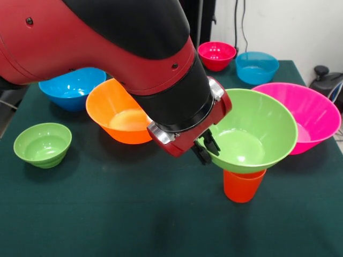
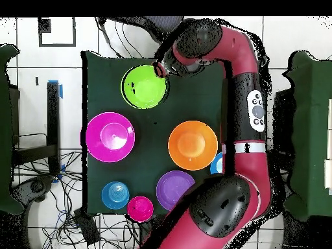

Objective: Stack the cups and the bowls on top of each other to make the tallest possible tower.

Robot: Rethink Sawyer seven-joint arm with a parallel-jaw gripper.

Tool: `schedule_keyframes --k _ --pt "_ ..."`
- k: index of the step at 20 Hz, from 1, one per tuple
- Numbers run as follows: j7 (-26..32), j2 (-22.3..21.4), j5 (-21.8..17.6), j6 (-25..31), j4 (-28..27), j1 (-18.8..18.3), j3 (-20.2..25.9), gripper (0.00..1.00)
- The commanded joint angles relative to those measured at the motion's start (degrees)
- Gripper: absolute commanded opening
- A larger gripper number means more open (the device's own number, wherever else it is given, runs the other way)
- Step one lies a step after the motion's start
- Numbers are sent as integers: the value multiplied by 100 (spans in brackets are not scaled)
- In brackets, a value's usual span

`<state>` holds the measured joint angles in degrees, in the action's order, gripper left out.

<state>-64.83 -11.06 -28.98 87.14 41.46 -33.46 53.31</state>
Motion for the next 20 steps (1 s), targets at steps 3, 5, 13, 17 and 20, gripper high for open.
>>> schedule_keyframes --k 3,5,13,17,20 --pt "1490 -55 -126 143 85 -13 -211 0" --pt "1434 -39 -123 192 44 2 -220 0" --pt "1225 8 -91 300 -64 57 -238 0" --pt "1098 23 -32 260 -55 41 -232 0" --pt "992 48 11 309 -77 55 -230 0"
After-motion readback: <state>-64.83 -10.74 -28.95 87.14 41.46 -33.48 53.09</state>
